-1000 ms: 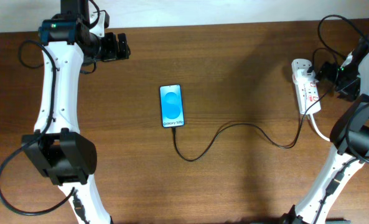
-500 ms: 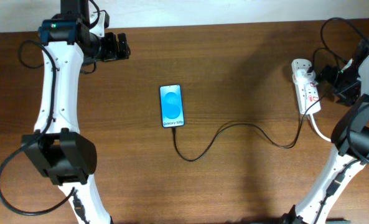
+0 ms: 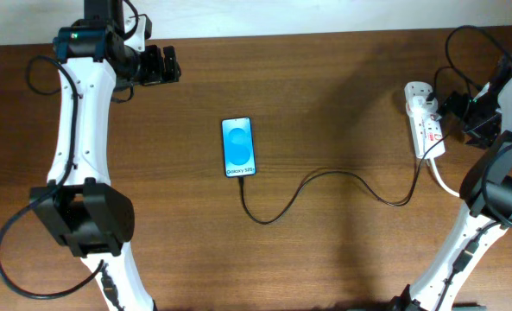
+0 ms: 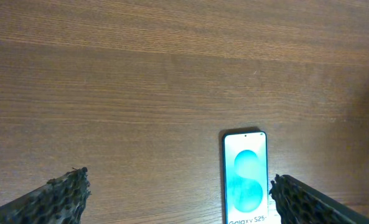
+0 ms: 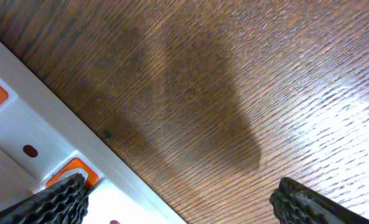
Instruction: Plug charger to phone and switch on socket
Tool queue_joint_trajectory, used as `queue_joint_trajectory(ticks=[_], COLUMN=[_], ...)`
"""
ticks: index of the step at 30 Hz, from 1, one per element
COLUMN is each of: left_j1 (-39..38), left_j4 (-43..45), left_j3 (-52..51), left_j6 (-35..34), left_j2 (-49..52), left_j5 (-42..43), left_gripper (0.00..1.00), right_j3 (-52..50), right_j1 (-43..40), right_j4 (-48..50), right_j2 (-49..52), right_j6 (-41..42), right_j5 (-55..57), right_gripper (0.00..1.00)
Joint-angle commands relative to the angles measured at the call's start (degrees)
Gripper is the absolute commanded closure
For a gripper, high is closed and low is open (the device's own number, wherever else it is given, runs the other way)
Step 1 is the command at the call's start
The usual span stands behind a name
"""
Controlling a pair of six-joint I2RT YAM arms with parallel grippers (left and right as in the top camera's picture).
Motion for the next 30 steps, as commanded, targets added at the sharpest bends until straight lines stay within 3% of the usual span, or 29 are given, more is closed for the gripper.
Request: queue_joint_trajectory(ticks=[1, 30], left_j1=[0.02, 0.02], left_j4=[0.07, 0.07], left_j3=[-0.04, -0.04], left_j6=[-0.31, -0.31], left_j2=[0.31, 0.31], left_j5=[-0.37, -0.37], left_gripper=[0.01, 0.01], right_j3=[-1.92, -4.57], right_j1=[1.75, 2.08], right_j4=[1.77, -0.92], right_j2=[1.40, 1.40], right_j6=[-0.11, -0.13], right_j5=[-1.22, -1.27], right_gripper=[0.02, 0.02])
